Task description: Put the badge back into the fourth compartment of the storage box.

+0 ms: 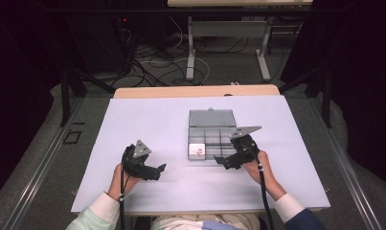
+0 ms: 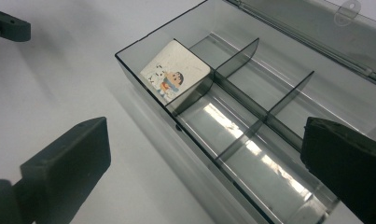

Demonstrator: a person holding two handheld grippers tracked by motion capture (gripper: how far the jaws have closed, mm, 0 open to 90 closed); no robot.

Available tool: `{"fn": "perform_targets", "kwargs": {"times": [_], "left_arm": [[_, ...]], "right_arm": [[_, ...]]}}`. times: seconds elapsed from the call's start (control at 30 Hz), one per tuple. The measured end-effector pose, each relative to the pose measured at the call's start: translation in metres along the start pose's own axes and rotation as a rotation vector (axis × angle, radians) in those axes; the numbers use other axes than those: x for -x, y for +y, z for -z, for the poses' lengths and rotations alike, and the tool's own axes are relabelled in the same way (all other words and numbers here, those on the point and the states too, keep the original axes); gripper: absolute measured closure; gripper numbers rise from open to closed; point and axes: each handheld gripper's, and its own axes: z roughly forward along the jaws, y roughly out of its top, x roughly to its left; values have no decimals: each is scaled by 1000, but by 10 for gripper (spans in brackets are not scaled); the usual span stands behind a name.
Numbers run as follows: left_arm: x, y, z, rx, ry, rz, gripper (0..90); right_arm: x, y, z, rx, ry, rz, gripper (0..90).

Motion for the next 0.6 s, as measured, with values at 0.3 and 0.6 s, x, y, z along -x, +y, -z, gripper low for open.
{"fn": "perform_targets", "kwargs": {"times": [0.3, 0.6], "left_arm": [[0, 0, -1, 2, 1, -2, 14], [0, 0, -1, -4, -1, -2, 14]], "right_arm": [[6, -14, 12, 6, -16, -9, 0], [8, -24, 20, -7, -31, -3, 0]]}}
